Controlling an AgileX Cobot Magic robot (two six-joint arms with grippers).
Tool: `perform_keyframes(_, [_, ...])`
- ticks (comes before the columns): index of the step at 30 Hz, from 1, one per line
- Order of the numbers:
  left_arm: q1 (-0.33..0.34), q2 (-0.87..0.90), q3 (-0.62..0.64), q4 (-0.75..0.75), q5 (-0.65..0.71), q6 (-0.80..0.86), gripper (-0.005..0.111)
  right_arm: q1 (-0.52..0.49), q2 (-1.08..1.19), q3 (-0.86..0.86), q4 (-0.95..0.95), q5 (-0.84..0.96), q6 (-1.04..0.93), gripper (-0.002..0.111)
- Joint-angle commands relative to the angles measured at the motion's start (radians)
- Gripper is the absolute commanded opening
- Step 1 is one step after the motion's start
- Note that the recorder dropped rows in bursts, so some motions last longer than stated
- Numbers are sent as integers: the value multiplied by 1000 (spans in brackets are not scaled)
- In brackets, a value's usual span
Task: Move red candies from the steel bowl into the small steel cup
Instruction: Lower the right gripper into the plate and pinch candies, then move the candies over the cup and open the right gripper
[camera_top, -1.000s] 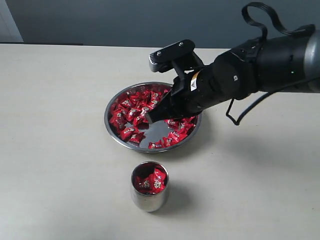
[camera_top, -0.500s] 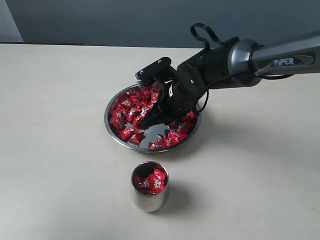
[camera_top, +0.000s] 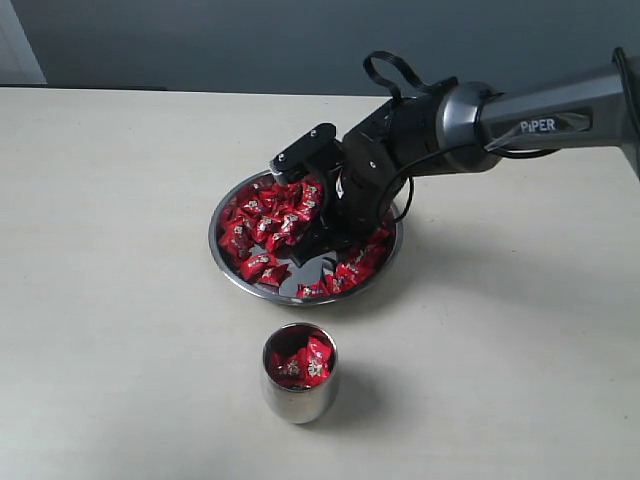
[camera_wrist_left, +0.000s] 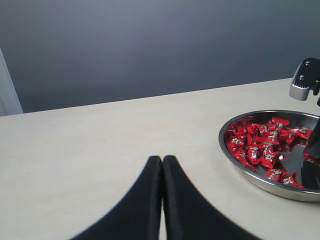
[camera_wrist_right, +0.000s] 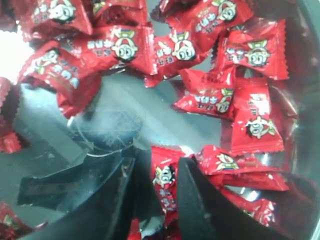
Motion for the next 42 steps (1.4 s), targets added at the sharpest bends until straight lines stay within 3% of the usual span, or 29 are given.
perform_keyframes(1, [1, -5, 5, 0, -3, -1, 2, -7, 26, -5, -13, 29, 0, 29])
perform_keyframes(6, [1, -5, 5, 0, -3, -1, 2, -7, 32, -5, -11, 12, 0, 26])
perform_keyframes(10, [1, -5, 5, 0, -3, -1, 2, -3, 21, -5, -9, -16, 0, 1])
perform_keyframes(11, [1, -5, 5, 0, -3, -1, 2, -3, 19, -5, -6, -16, 0, -1])
perform_keyframes(28, [1, -5, 5, 0, -3, -1, 2, 14, -203, -3, 159, 52, 0, -1])
perform_keyframes(32, [1, -5, 5, 0, -3, -1, 2, 80, -309, 35, 213, 144, -35, -1])
perform_keyframes(42, [1, -5, 5, 0, -3, -1, 2, 300, -510, 272, 261, 167, -71, -1])
